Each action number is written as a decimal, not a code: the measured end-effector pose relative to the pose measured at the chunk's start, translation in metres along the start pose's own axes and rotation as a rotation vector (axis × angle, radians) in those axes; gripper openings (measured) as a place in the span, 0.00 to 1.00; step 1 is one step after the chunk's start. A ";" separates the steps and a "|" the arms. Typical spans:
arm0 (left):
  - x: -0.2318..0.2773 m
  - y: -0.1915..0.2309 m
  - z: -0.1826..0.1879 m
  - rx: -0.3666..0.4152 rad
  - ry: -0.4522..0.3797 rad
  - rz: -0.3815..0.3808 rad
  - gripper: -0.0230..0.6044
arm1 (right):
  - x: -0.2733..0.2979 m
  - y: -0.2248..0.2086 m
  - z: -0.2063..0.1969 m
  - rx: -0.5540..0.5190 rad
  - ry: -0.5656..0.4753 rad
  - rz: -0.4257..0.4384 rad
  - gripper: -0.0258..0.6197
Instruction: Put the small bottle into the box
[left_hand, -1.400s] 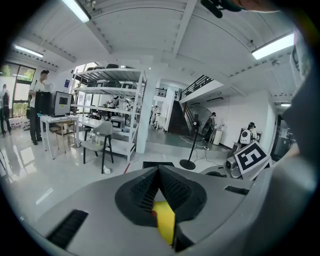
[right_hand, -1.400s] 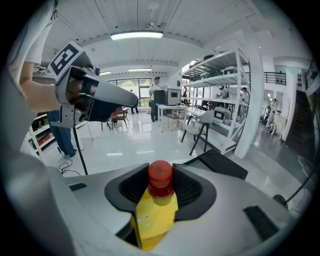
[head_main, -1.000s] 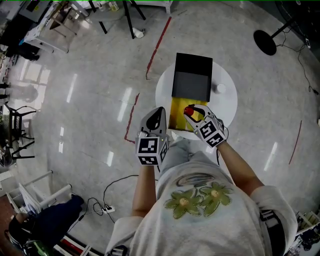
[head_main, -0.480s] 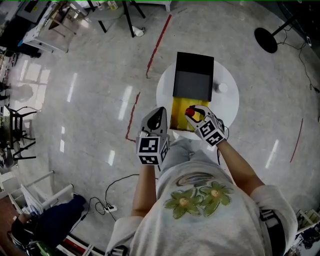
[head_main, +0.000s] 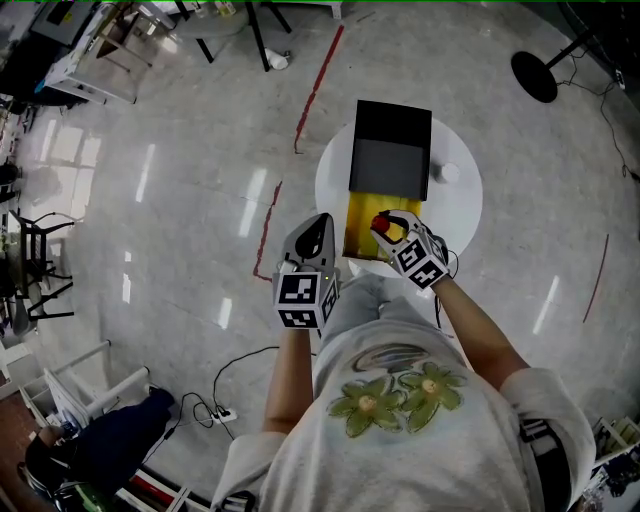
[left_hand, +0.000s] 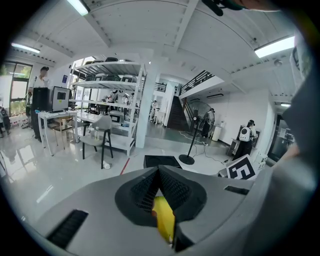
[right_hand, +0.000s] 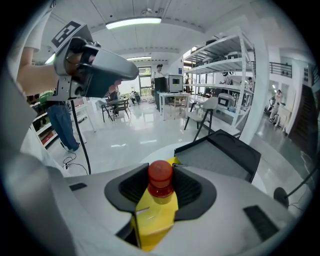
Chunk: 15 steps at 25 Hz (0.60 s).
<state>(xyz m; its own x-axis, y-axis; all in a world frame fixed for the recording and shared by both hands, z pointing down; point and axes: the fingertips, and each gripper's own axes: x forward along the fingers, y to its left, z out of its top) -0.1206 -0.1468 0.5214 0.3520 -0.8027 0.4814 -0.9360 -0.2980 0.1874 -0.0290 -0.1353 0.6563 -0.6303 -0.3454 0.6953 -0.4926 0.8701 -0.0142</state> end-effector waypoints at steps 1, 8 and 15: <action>0.000 0.000 -0.001 0.000 0.002 0.000 0.04 | 0.002 0.000 -0.002 0.002 0.002 0.001 0.28; 0.006 0.001 -0.005 0.005 0.014 -0.007 0.04 | 0.014 0.000 -0.012 0.005 0.022 0.005 0.28; 0.012 0.001 -0.005 0.012 0.022 -0.010 0.04 | 0.021 -0.003 -0.022 -0.009 0.040 0.004 0.28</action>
<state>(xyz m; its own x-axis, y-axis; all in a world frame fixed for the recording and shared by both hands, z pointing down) -0.1178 -0.1540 0.5312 0.3611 -0.7880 0.4987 -0.9324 -0.3123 0.1818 -0.0277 -0.1369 0.6863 -0.6076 -0.3280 0.7233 -0.4850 0.8744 -0.0109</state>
